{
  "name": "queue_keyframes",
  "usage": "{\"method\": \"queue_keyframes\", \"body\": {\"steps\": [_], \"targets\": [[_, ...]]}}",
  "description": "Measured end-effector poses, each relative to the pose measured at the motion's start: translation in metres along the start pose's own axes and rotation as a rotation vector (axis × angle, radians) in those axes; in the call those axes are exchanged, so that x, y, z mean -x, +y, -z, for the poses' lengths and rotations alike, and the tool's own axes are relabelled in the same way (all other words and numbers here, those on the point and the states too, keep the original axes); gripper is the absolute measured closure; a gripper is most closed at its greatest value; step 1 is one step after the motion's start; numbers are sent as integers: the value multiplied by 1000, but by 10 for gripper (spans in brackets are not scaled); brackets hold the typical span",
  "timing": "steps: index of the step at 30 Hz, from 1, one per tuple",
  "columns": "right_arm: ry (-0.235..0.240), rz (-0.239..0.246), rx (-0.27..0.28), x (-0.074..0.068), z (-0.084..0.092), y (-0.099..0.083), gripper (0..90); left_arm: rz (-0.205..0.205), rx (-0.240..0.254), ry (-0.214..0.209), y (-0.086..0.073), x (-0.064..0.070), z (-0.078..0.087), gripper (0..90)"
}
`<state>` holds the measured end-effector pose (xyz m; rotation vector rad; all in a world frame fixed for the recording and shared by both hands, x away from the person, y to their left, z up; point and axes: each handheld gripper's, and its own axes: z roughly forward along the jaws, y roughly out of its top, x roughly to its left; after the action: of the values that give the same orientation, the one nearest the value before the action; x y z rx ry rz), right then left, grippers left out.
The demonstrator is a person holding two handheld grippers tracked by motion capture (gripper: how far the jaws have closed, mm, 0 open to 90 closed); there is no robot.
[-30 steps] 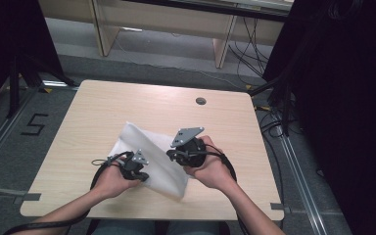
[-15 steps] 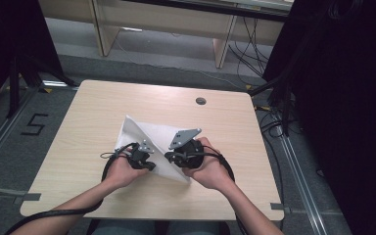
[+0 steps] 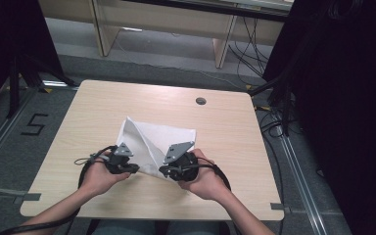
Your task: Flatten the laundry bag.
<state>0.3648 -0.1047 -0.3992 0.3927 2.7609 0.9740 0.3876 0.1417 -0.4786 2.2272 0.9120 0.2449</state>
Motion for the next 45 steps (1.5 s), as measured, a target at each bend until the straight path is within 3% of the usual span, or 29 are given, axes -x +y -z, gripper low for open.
{"method": "queue_keyframes", "body": {"steps": [6, 8, 10, 11, 13, 16, 17, 18, 19, 21, 23, 24, 25, 29, 30, 31, 33, 35, 39, 43, 44, 45], "targets": [[42, 22, -25, -13, -10, -2, 900, 27, 66, 78, -13, -19, 37, 814], [59, 36, -32, -18, -14, -3, 900, 74, 117, 119, -14, -28, 50, 814], [75, 44, -44, -21, -17, -4, 900, 72, 128, 133, -14, -33, 57, 811], [80, 45, -40, -23, -18, -6, 900, 108, 175, 166, -12, -39, 66, 809], [93, 42, -50, -25, -20, -8, 900, 109, 187, 198, -10, -45, 74, 800], [105, 46, -56, -29, -21, -11, 900, 112, 202, 243, -9, -53, 82, 770], [108, 48, -52, -31, -21, -13, 900, 121, 203, 250, -10, -54, 84, 769], [115, 81, -48, -30, -22, -13, 900, 134, 213, 260, -10, -57, 86, 770], [125, 77, -54, -33, -21, -14, 900, 157, 234, 267, -10, -57, 85, 769], [131, 90, -57, -36, -20, -16, 900, 152, 215, 293, -12, -62, 90, 762], [147, 93, -63, -41, -18, -19, 900, 184, 247, 298, -13, -65, 89, 751], [142, 103, -59, -41, -19, -20, 900, 170, 216, 312, -14, -68, 92, 743], [146, 103, -62, -43, -18, -22, 900, 197, 236, 320, -15, -69, 91, 735], [163, 98, -77, -48, -15, -31, 900, 215, 243, 325, -19, -73, 90, 726], [170, 87, -86, -49, -14, -32, 900, 198, 214, 330, -19, -75, 92, 725], [166, 90, -89, -49, -14, -35, 900, 212, 229, 330, -19, -74, 91, 723], [170, 82, -100, -49, -12, -39, 900, 198, 212, 330, -19, -75, 91, 721], [168, 68, -102, -48, -11, -44, 900, 212, 234, 325, -19, -73, 88, 717], [161, 46, -99, -45, -10, -50, 900, 174, 209, 303, -17, -68, 84, 706], [155, 30, -102, -43, -11, -53, 900, 135, 212, 274, -14, -61, 78, 696], [154, 29, -100, -42, -11, -54, 900, 142, 227, 263, -13, -59, 76, 694], [154, 22, -100, -41, -12, -54, 900, 122, 212, 254, -12, -58, 76, 691]]}}
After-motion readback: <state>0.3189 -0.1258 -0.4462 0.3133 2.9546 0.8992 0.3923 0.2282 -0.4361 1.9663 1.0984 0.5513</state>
